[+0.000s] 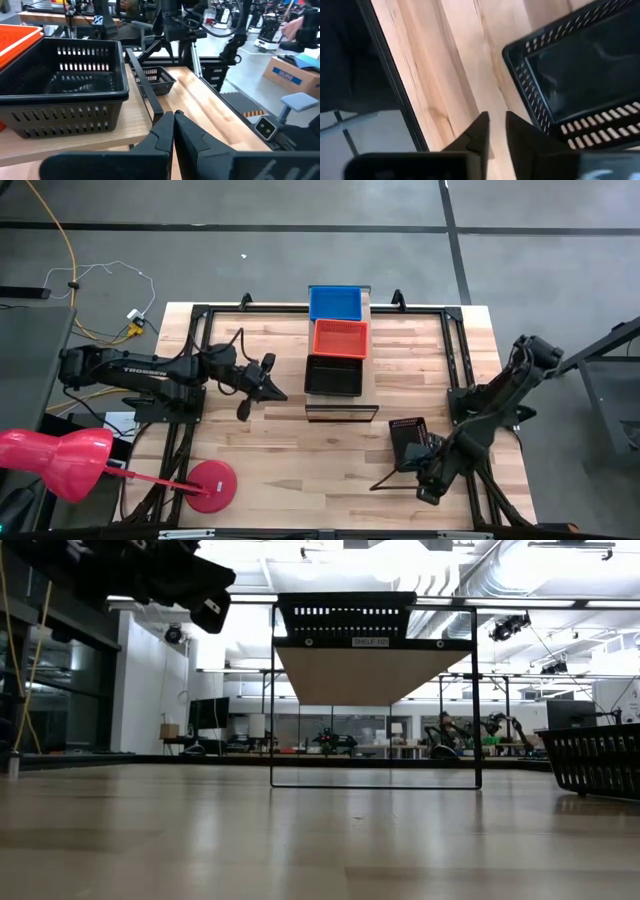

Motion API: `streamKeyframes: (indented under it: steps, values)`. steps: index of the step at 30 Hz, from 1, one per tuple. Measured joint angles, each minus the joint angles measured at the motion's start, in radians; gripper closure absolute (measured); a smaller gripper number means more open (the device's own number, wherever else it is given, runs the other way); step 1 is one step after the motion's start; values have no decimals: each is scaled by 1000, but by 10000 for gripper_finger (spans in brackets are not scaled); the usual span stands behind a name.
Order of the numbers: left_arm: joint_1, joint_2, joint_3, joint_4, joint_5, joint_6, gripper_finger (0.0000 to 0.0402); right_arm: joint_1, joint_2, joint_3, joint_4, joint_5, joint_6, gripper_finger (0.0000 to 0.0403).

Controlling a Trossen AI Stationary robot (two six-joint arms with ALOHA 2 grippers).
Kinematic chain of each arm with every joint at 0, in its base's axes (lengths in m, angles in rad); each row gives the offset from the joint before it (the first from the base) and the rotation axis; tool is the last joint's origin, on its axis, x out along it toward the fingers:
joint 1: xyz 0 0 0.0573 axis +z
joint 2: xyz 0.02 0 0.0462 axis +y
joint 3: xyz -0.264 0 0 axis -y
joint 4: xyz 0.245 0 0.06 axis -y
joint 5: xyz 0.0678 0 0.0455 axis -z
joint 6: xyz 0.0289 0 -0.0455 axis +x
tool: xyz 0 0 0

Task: Stack baskets on shelf by color
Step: Stack the black bin on top of the black bins on the shelf

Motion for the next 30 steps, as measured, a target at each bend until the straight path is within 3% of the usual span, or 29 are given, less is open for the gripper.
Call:
streamKeyframes:
  steps: [8,15,24,30]
  values:
    - [-41,0,0,0,-60,1,401,-1,54,1,-22,60,-122,253]
    - [-58,0,0,0,-89,1,402,9,171,1,-73,71,-224,238]
    - [-57,0,0,0,-97,1,401,55,274,1,-103,33,-223,272]
    - [-57,0,0,0,-97,2,401,77,259,1,-117,57,-216,388]
